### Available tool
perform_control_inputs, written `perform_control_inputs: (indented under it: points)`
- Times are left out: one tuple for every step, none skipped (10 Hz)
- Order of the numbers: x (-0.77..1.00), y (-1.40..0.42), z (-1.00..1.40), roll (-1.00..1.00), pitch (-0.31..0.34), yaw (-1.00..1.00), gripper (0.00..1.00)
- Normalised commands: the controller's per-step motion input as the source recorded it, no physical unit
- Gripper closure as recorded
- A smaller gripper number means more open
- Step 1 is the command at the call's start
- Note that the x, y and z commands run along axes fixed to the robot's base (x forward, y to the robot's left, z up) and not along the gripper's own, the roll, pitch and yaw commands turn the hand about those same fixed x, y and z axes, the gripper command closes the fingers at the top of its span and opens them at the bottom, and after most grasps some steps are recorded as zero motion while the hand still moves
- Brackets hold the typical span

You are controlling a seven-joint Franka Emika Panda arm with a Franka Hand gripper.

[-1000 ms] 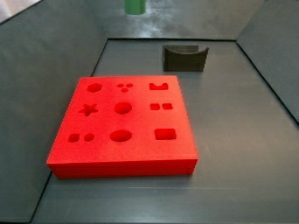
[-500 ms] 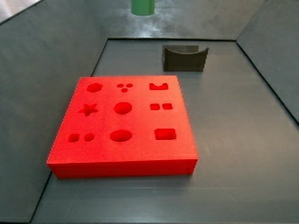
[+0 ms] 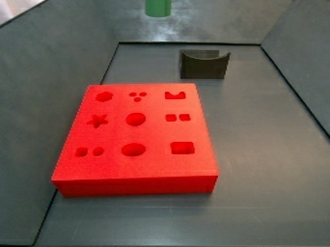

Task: Pick up the round object. Move up. Move to above the board. Insert the round object.
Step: Insert the round object.

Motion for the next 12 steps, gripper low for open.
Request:
perform_control_inputs:
  points:
    - [0.09,0.00,-0.03,-0.02,0.000,0.00,1.00]
    - [0.09,0.00,-0.04,-0.03,0.000,0.00,1.00]
    - [0.09,0.00,-0.04,-0.03,0.000,-0.01,1.00]
    - [0.12,0.00,-0.05,-0.04,0.000,-0.01,1.00]
    - [0.11,0.00,-0.05,-0.04,0.000,-0.02,1.00]
    - [0.12,0.00,-0.06,-0.04,0.000,-0.02,1.00]
    - [0.11,0.00,-0.05,-0.04,0.000,-0.02,1.00]
    - [0.13,0.00,-0.06,-0.04,0.000,-0.03,1.00]
    - [0.07,0.00,-0.01,-0.02,0.000,-0.01,1.00]
    - [0.04,0.00,-0.01,-0.03,0.000,0.00,1.00]
    - [0.11,0.00,-0.02,-0.06,0.031,-0.05,1.00]
    - [0.14,0.00,-0.03,-0.04,0.040,-0.05,1.00]
